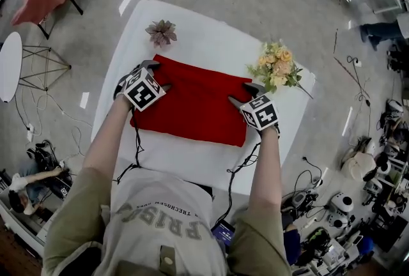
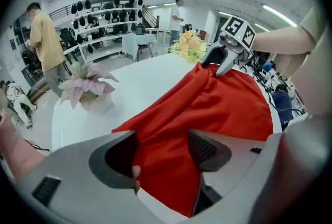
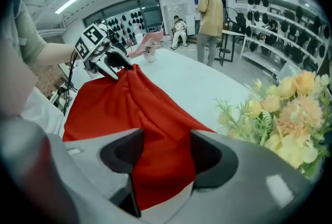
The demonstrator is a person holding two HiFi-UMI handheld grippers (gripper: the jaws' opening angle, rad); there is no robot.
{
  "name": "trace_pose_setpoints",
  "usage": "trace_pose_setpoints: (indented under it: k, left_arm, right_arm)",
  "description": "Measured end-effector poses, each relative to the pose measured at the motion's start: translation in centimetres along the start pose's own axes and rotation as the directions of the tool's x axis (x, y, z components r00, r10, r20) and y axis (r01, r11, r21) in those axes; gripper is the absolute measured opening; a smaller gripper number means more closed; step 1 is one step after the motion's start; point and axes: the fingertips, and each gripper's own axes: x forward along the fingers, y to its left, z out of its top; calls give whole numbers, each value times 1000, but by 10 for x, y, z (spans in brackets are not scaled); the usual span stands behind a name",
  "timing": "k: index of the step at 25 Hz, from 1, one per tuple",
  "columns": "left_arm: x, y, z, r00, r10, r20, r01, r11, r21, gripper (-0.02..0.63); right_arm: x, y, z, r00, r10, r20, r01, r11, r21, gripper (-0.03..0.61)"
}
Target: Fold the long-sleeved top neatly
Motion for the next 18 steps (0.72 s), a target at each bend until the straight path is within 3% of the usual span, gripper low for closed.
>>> trace_pose_setpoints:
  k: [4, 11, 15, 18]
  left_arm:
    - [3, 12, 0, 999, 34, 24, -32, 997, -67, 310]
    - [-1, 11, 1, 998, 41, 43, -37, 994, -100, 310]
    - [-18, 12, 2, 994, 73, 86, -64, 993, -102, 310]
    - [-49, 17, 5, 979, 138, 153, -118, 984, -133, 310]
  right_arm:
    - [4, -12, 3, 999, -41, 10, 41, 999, 32, 279]
    - [4, -13, 6, 999, -29, 22, 28, 997, 79, 279]
    - [-17, -8, 17, 990, -84, 115, 78, 996, 52, 281]
    - [-52, -5, 31, 952, -183, 245, 174, 983, 57, 280]
